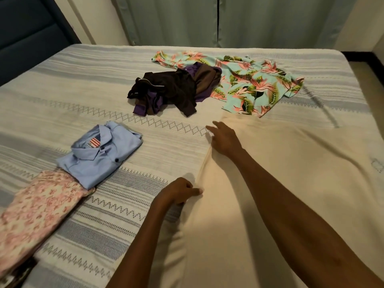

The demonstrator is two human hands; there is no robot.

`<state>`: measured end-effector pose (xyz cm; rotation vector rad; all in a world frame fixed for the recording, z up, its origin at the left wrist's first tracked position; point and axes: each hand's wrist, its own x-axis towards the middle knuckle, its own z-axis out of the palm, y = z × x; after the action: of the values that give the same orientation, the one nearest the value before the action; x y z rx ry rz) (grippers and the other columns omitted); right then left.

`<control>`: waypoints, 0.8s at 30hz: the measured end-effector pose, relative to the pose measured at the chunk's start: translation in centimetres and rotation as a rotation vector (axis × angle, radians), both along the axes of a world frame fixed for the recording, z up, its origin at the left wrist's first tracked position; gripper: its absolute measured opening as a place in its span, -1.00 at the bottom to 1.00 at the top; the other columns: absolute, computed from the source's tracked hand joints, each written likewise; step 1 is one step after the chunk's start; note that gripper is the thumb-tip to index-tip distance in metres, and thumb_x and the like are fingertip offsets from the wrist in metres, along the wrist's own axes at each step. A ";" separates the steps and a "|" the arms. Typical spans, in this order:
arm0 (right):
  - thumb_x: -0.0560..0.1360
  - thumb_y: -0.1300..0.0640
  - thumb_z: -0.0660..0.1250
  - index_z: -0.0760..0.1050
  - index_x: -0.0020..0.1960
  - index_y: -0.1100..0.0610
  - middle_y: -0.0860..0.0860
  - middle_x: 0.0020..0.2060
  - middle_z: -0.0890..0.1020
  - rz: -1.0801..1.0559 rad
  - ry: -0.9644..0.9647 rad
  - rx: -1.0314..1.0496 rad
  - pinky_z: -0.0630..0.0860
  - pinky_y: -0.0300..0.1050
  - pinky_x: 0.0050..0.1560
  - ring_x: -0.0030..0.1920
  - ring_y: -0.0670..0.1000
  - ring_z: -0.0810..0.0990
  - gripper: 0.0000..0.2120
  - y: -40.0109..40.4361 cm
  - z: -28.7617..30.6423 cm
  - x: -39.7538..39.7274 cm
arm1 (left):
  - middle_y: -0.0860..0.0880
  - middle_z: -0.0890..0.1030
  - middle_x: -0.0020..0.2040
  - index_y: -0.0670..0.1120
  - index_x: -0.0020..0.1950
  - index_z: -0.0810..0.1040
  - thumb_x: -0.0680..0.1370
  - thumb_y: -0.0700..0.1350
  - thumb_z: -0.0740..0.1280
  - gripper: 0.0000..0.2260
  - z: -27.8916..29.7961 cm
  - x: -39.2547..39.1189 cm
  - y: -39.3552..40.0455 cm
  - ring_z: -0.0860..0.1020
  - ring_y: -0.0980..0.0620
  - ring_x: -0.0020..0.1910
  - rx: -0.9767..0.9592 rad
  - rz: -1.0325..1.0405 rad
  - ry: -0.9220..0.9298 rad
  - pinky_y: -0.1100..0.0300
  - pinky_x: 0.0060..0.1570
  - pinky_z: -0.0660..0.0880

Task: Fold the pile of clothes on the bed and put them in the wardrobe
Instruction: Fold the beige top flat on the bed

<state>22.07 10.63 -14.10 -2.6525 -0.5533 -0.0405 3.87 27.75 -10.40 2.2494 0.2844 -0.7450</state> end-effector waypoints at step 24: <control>0.47 0.18 0.26 0.58 0.27 0.09 0.04 0.16 0.65 0.006 -0.080 0.185 0.54 0.05 0.15 0.20 0.12 0.59 -0.62 -4.4 2.2 -23.3 | -0.04 0.57 0.14 -0.01 0.23 0.49 0.55 0.06 0.34 -0.71 -0.9 -13.0 -1.6 0.53 -0.16 0.12 0.690 -0.022 -0.563 -0.07 0.10 0.34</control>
<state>-1.26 6.23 -11.88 -2.4779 -0.5555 -0.1869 -9.14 26.10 -11.31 2.9947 0.2623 0.0298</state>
